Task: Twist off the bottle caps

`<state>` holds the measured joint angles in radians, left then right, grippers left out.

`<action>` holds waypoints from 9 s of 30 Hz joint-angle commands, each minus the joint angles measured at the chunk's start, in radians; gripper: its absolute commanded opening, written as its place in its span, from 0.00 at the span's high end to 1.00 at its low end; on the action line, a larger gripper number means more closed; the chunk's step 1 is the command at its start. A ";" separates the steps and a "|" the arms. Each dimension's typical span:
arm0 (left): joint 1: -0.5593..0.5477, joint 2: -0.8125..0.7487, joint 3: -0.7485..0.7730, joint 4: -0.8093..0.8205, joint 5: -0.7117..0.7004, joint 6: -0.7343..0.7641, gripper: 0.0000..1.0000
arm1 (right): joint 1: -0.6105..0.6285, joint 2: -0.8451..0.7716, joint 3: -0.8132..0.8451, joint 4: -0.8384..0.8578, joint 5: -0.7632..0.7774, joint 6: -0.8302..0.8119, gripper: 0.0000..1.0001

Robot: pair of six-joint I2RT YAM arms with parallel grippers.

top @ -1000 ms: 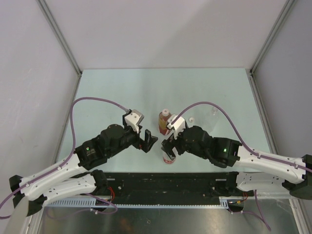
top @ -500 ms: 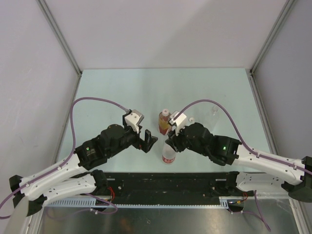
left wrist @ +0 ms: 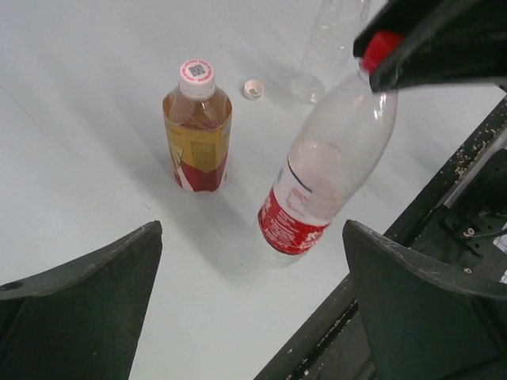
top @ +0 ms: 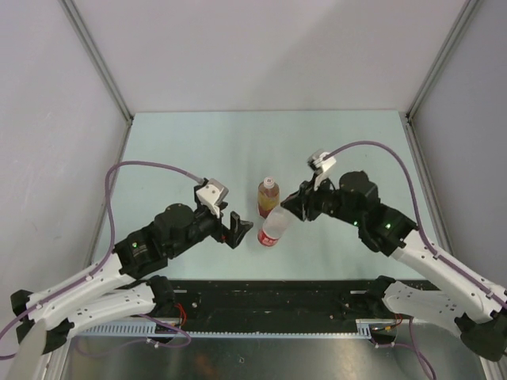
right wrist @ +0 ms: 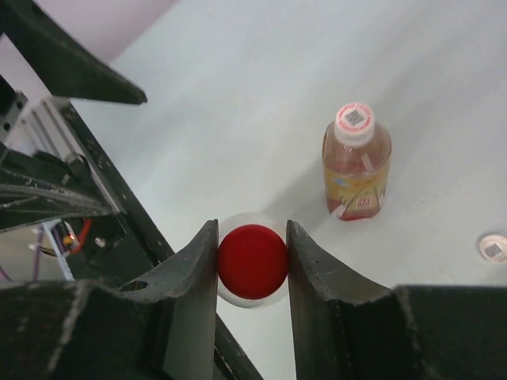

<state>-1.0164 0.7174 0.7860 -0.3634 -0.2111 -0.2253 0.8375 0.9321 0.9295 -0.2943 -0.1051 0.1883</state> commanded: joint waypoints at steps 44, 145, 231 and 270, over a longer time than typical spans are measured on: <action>0.006 0.121 0.039 0.107 0.457 0.085 0.58 | -0.433 -0.097 0.014 0.405 -0.712 0.391 0.56; -0.418 0.402 0.313 -0.299 -0.846 0.047 0.78 | -0.206 0.133 0.206 0.262 -0.134 0.631 0.58; -0.168 -0.094 -0.037 0.420 0.585 0.145 1.00 | -0.301 -0.003 0.067 0.971 -0.856 0.611 0.17; -0.276 0.285 0.196 -0.034 -0.375 0.101 1.00 | -0.411 -0.048 0.135 0.209 -0.240 0.449 0.02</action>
<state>-1.2537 0.9535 0.9005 -0.3492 -0.3859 -0.0986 0.4343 0.8909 1.0149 0.0055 -0.4400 0.6697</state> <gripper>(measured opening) 0.556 0.990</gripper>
